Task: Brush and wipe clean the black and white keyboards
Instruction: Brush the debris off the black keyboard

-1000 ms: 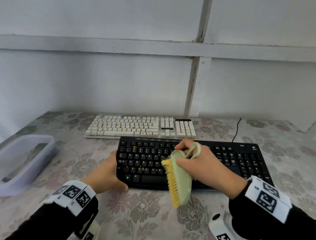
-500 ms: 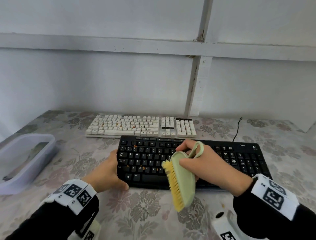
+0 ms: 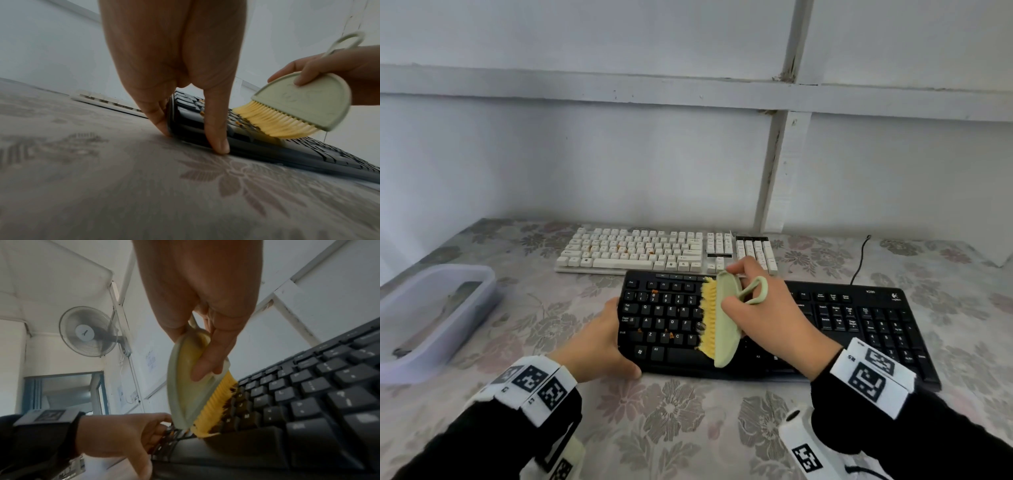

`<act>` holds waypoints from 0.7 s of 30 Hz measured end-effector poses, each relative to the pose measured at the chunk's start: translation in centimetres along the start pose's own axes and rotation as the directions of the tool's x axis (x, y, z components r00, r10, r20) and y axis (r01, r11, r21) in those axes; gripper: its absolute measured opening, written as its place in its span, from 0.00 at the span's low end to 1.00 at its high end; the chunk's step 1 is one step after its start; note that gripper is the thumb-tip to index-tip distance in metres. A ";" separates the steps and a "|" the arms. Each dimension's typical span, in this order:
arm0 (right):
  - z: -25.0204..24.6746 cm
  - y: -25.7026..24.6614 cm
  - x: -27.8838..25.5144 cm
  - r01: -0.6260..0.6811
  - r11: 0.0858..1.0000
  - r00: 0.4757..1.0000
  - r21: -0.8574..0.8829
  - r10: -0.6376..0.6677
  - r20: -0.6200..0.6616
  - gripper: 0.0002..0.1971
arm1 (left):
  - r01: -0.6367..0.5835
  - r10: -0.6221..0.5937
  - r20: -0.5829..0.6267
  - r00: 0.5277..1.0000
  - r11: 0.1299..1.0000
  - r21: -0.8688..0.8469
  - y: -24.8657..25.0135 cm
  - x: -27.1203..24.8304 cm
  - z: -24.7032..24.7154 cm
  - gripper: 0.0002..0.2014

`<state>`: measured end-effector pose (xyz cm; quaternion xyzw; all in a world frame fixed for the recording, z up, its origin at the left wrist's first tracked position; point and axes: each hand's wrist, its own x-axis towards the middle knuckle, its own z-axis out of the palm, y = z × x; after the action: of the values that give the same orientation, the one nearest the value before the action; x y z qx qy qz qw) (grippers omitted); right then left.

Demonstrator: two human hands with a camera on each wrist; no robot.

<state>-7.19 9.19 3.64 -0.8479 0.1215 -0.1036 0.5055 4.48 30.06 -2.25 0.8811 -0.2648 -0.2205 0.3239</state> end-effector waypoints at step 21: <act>0.2 -0.9 -1.9 0.023 0.993 0.988 -0.119 -0.005 0.151 0.19 | -0.016 0.016 0.000 1.000 0.999 0.032 0.4 -0.3 -0.1 0.51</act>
<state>-8.83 10.41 4.24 -0.8830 0.0828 -0.0354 0.4606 4.17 30.02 -1.87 0.8839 -0.2755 -0.2136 0.3118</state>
